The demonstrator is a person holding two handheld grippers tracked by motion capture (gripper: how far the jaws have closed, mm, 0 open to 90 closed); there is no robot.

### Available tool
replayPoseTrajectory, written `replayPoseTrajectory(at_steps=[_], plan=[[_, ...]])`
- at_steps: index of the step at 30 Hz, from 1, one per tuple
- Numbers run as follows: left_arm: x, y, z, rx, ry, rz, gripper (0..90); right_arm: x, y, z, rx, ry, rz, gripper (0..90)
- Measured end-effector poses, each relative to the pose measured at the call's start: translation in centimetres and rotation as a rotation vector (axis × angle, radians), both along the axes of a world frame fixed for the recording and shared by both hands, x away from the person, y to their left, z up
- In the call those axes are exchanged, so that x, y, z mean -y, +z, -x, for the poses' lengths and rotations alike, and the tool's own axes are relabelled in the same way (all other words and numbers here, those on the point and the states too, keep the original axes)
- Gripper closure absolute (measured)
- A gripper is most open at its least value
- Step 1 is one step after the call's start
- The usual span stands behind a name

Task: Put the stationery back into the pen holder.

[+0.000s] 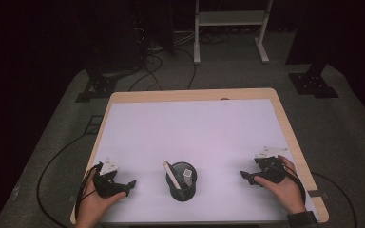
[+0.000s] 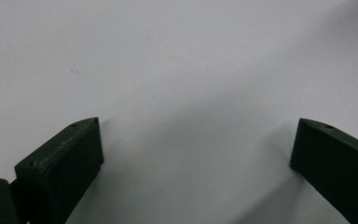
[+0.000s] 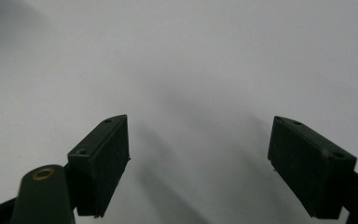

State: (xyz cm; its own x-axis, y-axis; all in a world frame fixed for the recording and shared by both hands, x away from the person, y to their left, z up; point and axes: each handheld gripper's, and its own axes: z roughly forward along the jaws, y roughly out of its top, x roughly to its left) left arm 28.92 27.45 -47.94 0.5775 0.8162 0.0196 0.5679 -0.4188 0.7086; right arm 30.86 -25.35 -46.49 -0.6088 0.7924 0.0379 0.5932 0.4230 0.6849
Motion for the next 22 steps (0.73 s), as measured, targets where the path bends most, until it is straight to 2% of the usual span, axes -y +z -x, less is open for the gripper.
replayPoseTrajectory(at_steps=[6, 7, 22], plan=[[0.0, 0.0, 0.0, 0.0, 0.0, 0.0, 1.4, 0.23, -0.67, 0.34, -0.003, 0.003, 0.018, 19.8], [0.01, 0.0, 0.0, 0.001, 0.001, 0.0, 1.4, 0.24, -0.85, 0.38, -0.006, 0.003, 0.034, 19.9], [0.0, 0.0, -0.02, -0.001, 0.0, 0.0, 1.4, 0.42, -1.15, 0.56, 0.018, 0.012, 0.027, 18.6]])
